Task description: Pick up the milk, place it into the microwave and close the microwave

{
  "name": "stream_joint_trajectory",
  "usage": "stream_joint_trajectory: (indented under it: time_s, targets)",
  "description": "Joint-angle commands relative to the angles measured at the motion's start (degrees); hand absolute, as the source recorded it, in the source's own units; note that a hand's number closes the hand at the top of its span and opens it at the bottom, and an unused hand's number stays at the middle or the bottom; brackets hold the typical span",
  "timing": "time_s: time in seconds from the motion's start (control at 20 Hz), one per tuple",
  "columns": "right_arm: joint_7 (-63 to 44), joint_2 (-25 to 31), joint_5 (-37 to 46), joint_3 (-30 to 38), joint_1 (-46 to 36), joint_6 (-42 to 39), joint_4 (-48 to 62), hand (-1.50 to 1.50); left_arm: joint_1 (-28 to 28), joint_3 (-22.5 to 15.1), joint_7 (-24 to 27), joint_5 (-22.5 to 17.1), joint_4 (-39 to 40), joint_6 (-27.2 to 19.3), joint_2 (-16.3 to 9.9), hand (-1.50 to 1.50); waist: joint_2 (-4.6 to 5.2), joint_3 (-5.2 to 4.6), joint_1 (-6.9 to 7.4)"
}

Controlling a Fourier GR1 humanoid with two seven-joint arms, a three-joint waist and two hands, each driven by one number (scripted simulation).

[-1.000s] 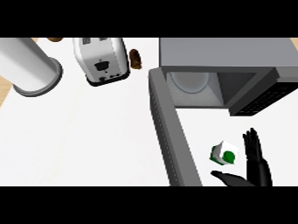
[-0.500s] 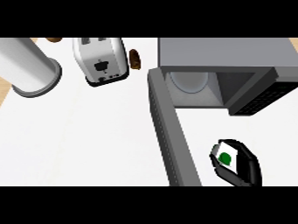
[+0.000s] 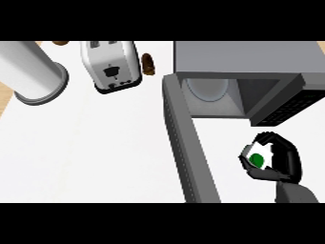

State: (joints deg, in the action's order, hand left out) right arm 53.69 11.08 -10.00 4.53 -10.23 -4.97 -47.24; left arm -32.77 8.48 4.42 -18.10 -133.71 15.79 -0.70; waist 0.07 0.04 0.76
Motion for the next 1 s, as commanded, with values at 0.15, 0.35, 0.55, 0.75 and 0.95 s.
stream_joint_trajectory:
  time_s: [0.15,0.35,0.55,0.75,0.95]
  targets:
    - [-0.8,8.7,-1.3,1.1,-10.7,-14.9,7.2,1.5,-0.5,0.7,2.3,0.0,2.0,2.0,0.5,-1.5,0.04,0.0,0.4]
    - [-5.5,5.6,-1.9,-2.4,-9.3,-16.6,0.9,1.5,2.7,5.3,1.0,-4.4,4.5,2.2,-1.6,-1.5,-0.12,-0.07,-0.4]
    - [-13.0,6.5,-5.4,-2.5,-7.3,-17.4,-9.8,1.5,-3.0,0.8,2.3,-1.3,1.3,1.4,0.6,-1.5,-0.48,-0.13,-0.91]
    - [-14.5,2.9,-1.4,-4.3,-7.4,-9.5,-13.9,1.5,-2.1,1.3,-1.2,-3.0,-2.2,0.8,0.7,-1.5,-0.24,-0.07,-0.55]
    - [-18.4,3.7,2.4,-4.9,-13.5,-5.6,-13.1,1.5,-4.4,3.2,3.4,-3.6,2.6,4.4,0.7,-1.5,-0.16,-0.07,0.25]
